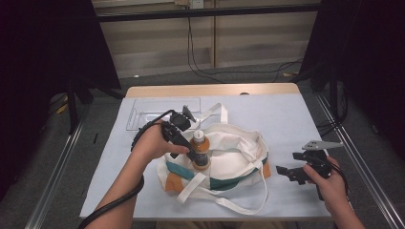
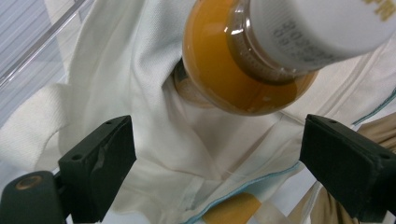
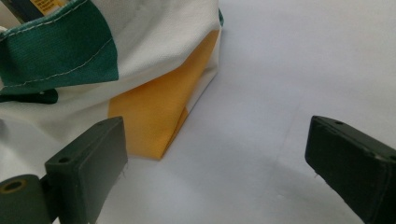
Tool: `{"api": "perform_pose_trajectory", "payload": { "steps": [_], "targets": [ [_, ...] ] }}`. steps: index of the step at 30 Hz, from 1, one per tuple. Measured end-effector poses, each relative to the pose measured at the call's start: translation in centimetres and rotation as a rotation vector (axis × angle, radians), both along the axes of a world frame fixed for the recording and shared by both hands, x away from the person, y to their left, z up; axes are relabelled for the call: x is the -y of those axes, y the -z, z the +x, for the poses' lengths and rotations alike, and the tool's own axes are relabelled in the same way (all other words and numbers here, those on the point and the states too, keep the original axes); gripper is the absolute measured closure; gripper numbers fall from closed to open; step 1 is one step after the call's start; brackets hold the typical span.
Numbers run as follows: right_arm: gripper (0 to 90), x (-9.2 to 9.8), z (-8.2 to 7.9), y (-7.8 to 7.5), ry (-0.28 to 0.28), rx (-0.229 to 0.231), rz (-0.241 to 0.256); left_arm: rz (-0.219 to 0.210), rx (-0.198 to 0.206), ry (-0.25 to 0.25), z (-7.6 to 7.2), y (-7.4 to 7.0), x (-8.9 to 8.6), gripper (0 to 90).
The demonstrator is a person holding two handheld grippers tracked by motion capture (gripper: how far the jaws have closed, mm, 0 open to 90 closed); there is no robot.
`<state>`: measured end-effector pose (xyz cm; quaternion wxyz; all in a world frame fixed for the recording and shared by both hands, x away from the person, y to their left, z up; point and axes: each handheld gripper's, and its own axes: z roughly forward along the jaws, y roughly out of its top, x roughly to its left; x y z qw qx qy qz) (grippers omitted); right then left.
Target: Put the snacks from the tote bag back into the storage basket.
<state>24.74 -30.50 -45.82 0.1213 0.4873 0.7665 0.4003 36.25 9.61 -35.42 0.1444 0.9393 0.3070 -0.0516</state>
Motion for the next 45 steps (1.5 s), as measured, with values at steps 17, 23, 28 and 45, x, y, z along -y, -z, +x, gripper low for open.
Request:
{"api": "perform_pose_trajectory", "payload": {
  "steps": [17, 23, 28, 45],
  "targets": [
    [5.1, 0.1, 0.0, 0.0, 0.000, -0.001, 0.002, 0.001, -0.001, 0.024, 0.6, 0.3, 1.5, 12.4],
    [5.1, 0.1, 0.0, 0.0, 0.000, -0.003, 0.004, 0.004, -0.002, 0.020, 0.8, 0.4, 1.8, 14.7],
    [5.1, 0.1, 0.0, 0.0, -0.001, -0.003, 0.004, -0.001, 0.004, 0.033, 0.9, 0.5, 2.2, 15.6],
    [5.1, 0.1, 0.0, 0.0, -0.009, -0.011, 0.004, 0.012, 0.002, 0.057, 1.2, 0.6, 3.5, 22.1]
  ]
}}
